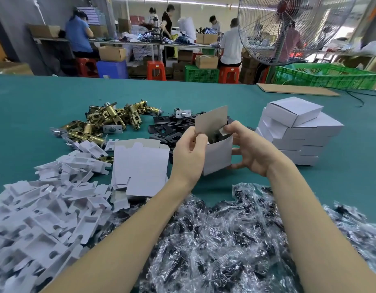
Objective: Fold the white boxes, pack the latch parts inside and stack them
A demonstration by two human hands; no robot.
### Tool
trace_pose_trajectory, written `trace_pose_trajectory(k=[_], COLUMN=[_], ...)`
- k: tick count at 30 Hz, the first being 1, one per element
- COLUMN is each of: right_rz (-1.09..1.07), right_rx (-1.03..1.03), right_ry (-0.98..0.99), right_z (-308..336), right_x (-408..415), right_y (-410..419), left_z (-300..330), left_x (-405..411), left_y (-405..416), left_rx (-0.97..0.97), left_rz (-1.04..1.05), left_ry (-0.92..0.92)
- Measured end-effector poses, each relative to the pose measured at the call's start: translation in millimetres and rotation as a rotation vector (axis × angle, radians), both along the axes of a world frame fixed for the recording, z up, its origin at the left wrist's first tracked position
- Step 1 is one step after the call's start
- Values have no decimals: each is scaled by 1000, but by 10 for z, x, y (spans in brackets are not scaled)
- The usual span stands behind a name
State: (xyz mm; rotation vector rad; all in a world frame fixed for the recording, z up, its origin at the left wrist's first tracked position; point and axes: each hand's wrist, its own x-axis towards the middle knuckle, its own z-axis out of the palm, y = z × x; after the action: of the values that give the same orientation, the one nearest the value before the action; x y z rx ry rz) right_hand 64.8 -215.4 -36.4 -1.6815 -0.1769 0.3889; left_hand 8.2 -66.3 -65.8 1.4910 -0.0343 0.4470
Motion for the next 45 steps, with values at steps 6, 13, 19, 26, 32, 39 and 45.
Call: trace_pose_trajectory(k=[6, 13, 19, 26, 32, 39, 45], right_rz=[-25, 2, 21, 77, 87, 98, 83], right_rx=[31, 93, 65, 63, 56, -2, -60], right_ry=[187, 256, 237, 213, 208, 167, 67], right_z=[-55, -87, -59, -70, -74, -79, -99], right_x=[34, 33, -4, -28, -16, -29, -31], right_y=[-14, -25, -33, -89, -106, -70, -44], left_z=[151, 505, 555, 526, 445, 402, 363], left_x=[64, 68, 57, 120, 160, 170, 162], left_y=[80, 393, 504, 645, 622, 584, 558], left_rx=[128, 551, 675, 600, 583, 643, 645], left_rz=[66, -161, -215, -270, -192, -162, -107], left_ry=[-165, -100, -61, -28, -67, -120, -175])
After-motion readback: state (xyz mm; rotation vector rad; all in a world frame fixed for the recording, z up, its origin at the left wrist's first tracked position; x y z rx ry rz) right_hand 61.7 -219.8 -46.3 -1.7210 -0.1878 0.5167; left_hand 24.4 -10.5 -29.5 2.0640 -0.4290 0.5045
